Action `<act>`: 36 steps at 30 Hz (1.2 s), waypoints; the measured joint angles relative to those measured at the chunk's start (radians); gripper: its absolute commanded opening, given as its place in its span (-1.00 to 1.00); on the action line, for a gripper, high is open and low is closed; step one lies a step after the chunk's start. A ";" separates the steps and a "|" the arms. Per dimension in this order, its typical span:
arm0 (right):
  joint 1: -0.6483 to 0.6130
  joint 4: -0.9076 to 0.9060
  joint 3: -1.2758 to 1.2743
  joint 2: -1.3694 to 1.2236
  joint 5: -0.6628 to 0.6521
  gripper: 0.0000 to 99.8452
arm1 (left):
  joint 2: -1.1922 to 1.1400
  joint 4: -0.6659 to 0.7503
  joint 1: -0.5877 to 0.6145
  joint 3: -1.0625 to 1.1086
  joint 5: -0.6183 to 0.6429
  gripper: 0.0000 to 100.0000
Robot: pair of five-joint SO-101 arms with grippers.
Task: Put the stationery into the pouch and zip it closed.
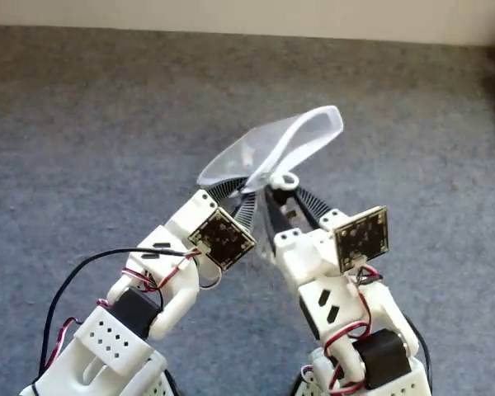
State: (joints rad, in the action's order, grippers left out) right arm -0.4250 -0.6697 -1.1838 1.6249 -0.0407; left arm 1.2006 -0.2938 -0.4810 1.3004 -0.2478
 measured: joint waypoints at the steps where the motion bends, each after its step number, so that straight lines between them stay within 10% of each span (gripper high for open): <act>1: 0.018 0.034 -0.023 0.000 0.000 -0.99 | 0.000 0.000 0.009 0.000 -0.002 -0.99; 20: 0.235 0.310 -0.127 0.002 0.000 -0.99 | 0.031 -0.005 0.118 -0.002 -0.002 -0.99; 36: 0.083 0.121 -0.123 0.002 0.000 -0.68 | 0.255 -0.172 0.146 0.037 0.002 -0.99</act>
State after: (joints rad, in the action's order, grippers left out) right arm -0.3422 -0.5485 -1.3065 1.6264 -0.0407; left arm 1.4553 -0.4657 -0.3353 1.3372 -0.2463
